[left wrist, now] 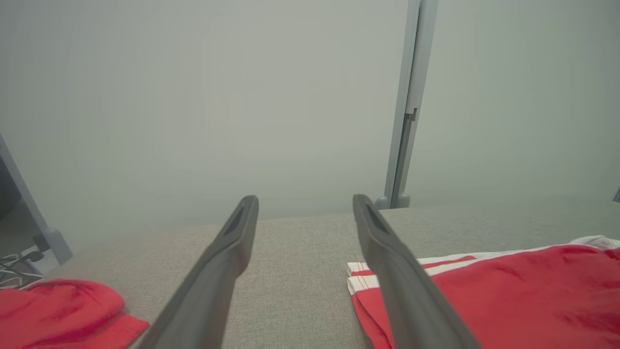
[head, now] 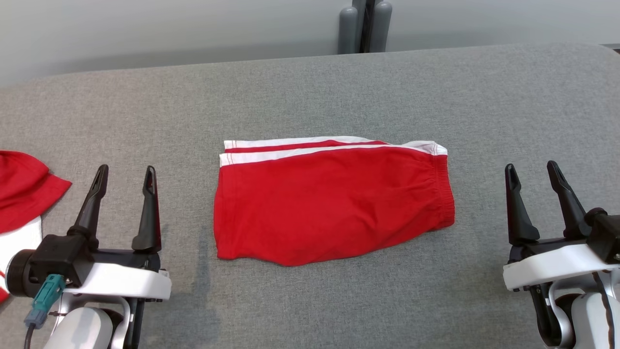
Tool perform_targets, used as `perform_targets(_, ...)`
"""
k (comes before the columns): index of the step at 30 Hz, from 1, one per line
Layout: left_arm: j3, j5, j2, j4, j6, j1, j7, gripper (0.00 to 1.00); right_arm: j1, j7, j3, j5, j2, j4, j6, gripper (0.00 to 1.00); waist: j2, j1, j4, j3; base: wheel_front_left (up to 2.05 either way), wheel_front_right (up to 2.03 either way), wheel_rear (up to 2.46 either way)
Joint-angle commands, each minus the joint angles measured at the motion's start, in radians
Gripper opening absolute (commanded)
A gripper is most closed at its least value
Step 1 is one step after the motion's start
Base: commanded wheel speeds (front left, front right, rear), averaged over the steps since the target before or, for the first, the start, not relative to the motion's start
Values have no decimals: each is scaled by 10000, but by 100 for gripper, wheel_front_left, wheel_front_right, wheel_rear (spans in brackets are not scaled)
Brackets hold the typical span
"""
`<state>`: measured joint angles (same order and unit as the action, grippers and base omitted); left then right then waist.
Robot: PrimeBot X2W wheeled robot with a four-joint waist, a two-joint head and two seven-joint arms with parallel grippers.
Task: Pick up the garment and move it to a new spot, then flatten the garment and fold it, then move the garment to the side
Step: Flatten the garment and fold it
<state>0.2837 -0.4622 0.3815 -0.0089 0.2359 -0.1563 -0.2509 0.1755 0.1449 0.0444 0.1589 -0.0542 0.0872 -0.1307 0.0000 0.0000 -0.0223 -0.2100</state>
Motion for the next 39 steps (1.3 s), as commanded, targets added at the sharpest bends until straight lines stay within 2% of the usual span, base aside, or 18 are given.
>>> perform_targets(1,25,56,10,-71,83,25,17,100,116,-87,-7,101,-4,97,-1,100,0,0,29,-31,0,0,0)
perform_targets(6,85,-69,-8,3,-49,-141,90,100,512,-562,-267,297,-85,572,-1,100,0,0,151,-204,0,0,0)
perform_targets(12,208,-139,-99,196,-168,-407,88,100,1201,-1154,-971,649,-357,1829,-1,100,0,0,352,-549,0,0,0)
perform_targets(25,382,-159,-371,663,-440,-858,-21,100,2122,-1104,-2234,2021,-388,4291,-1,100,0,0,569,-1094,0,0,0)
perform_targets(26,378,-160,-377,685,-454,-860,-31,100,2177,-1112,-2316,2148,-385,4420,-1,98,0,0,554,-1117,0,0,0)
perform_targets(27,390,-157,-382,722,-480,-852,-40,100,2225,-1063,-2380,2245,-413,4504,-1,43,0,0,537,-1127,0,0,0)
perform_targets(28,404,-151,-400,749,-462,-855,-46,100,2261,-1075,-2463,2374,-435,4612,-1,30,0,0,512,-1134,0,0,0)
perform_targets(29,409,-137,-405,757,-454,-873,-50,100,2305,-1044,-2497,2479,-463,4696,1,0,0,0,481,-1134,0,0,0)
perform_targets(35,338,-191,-333,804,-406,-912,-49,100,2318,-953,-2575,3181,-762,4643,2,0,0,0,268,-1049,0,0,0)
perform_targets(39,262,-212,-258,790,-364,-891,-49,100,2095,-923,-2235,3434,-1034,4458,2,0,0,0,149,-977,0,0,0)
